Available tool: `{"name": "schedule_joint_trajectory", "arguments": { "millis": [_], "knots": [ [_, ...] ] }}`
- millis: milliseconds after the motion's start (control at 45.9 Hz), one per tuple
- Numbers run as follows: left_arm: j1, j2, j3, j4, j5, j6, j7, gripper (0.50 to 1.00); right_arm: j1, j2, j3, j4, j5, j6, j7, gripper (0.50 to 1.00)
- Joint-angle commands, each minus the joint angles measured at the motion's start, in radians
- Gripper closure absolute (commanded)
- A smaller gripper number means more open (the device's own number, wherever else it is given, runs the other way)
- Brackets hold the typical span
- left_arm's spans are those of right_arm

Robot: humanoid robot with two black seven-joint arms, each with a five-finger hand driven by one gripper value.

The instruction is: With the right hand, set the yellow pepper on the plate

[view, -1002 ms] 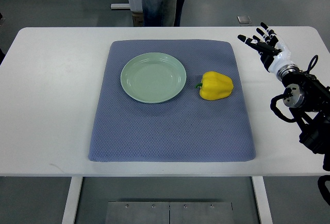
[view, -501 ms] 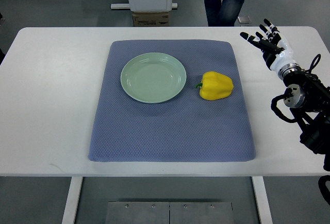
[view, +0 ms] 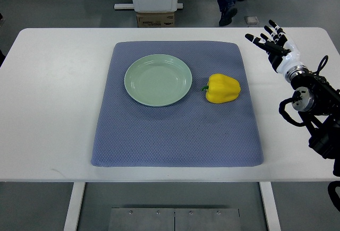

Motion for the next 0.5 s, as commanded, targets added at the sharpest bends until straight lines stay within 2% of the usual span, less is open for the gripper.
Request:
{"name": "schedule_joint_trajectory", "arguments": {
  "millis": [0,479],
  "knots": [
    [0.000,0.000,0.000,0.000,-0.001,-0.001,0.000,0.500,0.000,0.001,0.000,0.000,0.000,0.019,0.001,0.500],
    [0.000,0.000,0.000,0.000,-0.001,-0.001,0.000,0.500,-0.006,0.000,-0.025,0.000,0.000,0.027,0.002,0.500]
  ]
}}
